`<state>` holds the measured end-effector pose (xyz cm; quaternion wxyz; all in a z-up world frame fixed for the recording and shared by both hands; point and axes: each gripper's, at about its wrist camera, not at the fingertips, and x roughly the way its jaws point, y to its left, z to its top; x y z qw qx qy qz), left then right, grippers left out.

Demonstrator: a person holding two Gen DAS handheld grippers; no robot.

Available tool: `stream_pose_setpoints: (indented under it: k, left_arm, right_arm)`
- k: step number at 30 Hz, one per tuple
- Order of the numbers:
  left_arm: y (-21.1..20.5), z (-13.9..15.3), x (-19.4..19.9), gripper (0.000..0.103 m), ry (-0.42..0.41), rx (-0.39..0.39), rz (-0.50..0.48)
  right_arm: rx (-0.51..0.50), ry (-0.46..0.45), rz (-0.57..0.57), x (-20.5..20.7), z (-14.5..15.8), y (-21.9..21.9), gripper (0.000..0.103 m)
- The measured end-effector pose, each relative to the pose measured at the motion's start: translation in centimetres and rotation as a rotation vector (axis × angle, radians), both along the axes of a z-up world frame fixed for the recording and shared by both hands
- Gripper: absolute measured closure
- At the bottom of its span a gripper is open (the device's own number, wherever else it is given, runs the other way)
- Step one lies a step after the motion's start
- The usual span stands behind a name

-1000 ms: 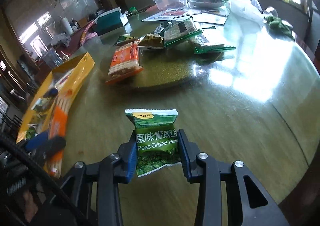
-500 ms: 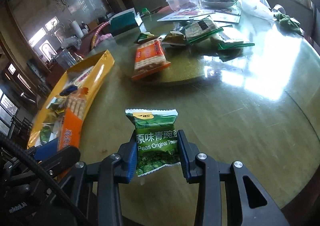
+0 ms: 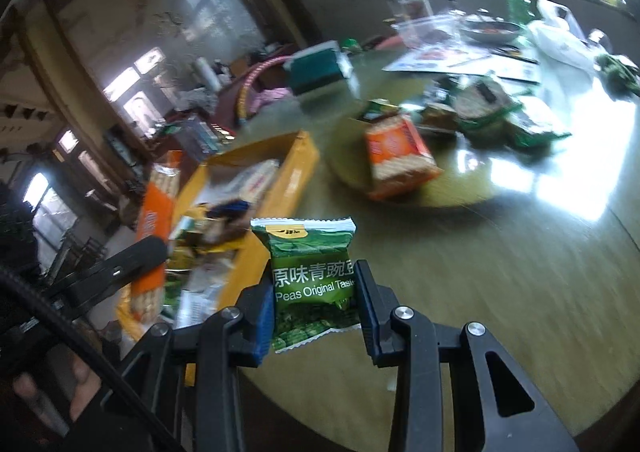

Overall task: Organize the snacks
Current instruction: 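Carry both packets over the yellow tray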

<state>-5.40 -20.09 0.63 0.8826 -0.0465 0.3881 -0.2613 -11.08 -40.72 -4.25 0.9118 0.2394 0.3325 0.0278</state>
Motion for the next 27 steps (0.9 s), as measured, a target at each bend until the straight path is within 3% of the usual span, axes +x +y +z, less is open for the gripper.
stream_pose_setpoints:
  k: [7, 14, 23, 27]
  left_arm:
    - [4.6, 0.3, 2.7, 0.049, 0.000, -0.003, 0.121]
    - [7.8, 1.1, 5.9, 0.049, -0.019, 0.024, 0.202]
    - [6.8, 0.4, 12.1, 0.048, 0.030, 0.053, 0.161]
    - [5.6, -0.8, 14.9, 0.048, 0.061, 0.108, 0.137]
  right_arm:
    - [-0.003, -0.005, 0.107, 2.7, 1.0, 3.2, 0.067]
    - [-0.015, 0.002, 0.145, 6.0, 1.8, 4.9, 0.067]
    - [-0.090, 0.054, 0.133, 13.5, 2.4, 6.1, 0.067]
    - [-0.063, 0.086, 0.125, 16.7, 1.7, 6.0, 0.067]
